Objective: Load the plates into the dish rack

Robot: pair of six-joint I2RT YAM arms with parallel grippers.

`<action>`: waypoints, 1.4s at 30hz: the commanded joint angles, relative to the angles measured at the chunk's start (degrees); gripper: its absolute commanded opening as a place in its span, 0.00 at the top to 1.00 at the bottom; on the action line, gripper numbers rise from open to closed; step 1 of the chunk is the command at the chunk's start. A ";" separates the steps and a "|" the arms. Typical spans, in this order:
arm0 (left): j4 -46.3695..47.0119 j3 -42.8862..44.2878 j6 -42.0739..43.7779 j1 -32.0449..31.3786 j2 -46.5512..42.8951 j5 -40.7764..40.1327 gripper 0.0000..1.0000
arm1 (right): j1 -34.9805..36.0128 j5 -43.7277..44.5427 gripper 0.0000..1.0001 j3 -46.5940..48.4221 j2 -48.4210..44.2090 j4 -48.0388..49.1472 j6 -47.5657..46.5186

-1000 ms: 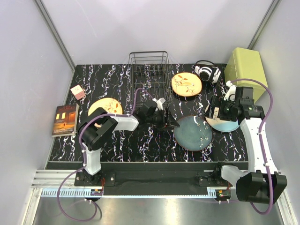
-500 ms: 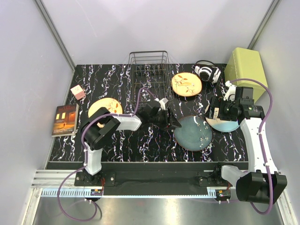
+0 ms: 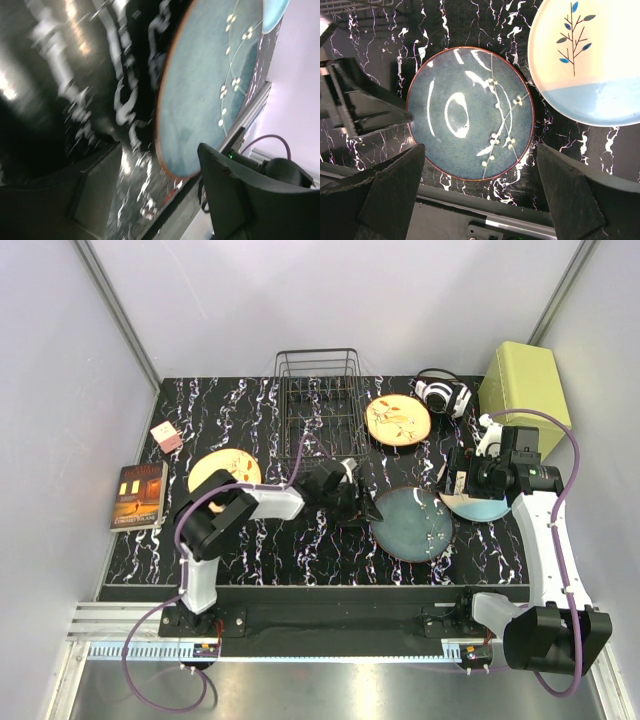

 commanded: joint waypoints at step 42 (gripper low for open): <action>9.36 -28.09 12.92 21.52 -21.25 20.06 1.00 | 10.96 -32.69 0.15 1.25 42.56 17.54 -0.87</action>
